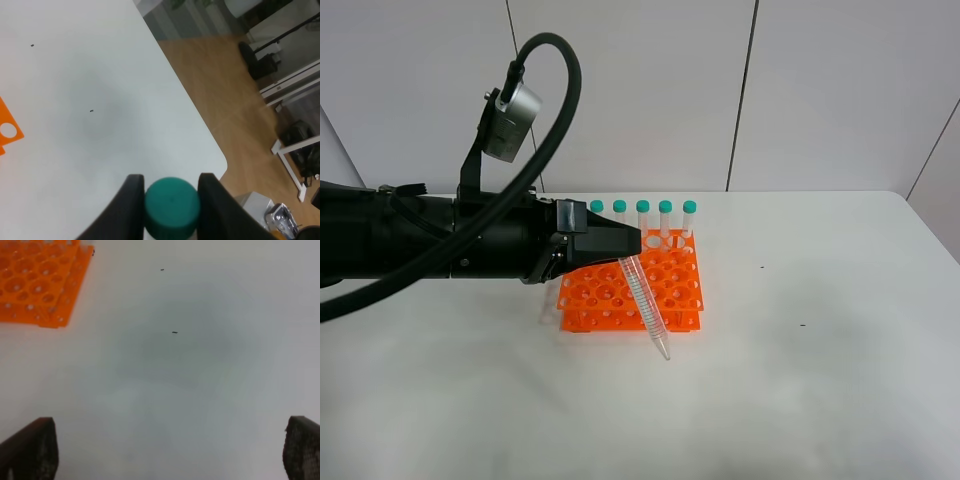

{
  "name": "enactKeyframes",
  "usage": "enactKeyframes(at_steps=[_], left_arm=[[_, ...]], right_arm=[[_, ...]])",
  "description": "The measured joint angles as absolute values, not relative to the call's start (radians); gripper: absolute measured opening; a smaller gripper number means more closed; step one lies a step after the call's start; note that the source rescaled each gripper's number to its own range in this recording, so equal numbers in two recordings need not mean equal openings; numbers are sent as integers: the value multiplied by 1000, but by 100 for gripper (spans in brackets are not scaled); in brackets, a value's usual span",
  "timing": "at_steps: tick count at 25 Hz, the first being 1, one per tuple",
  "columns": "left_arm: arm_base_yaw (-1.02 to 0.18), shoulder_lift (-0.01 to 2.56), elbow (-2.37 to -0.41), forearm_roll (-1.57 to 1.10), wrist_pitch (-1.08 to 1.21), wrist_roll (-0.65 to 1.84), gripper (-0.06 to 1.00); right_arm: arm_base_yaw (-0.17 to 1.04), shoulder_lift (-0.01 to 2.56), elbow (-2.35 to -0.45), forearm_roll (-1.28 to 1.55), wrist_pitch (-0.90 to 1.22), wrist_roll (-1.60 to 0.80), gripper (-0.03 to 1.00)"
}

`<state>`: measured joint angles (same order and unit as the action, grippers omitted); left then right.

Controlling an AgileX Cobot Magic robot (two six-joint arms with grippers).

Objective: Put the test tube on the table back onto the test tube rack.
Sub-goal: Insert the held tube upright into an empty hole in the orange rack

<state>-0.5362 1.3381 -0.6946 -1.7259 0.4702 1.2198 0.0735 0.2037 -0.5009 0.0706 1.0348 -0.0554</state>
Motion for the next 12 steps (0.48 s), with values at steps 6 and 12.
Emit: enactKeyframes(at_steps=[6, 12], left_arm=[[-536, 1338, -695, -1725, 470, 1220, 0], [-536, 1338, -695, -1722, 470, 1220, 0]], right_arm=[[21, 123, -500, 72, 1034, -55, 98], [22, -4, -500, 74, 1036, -55, 98]])
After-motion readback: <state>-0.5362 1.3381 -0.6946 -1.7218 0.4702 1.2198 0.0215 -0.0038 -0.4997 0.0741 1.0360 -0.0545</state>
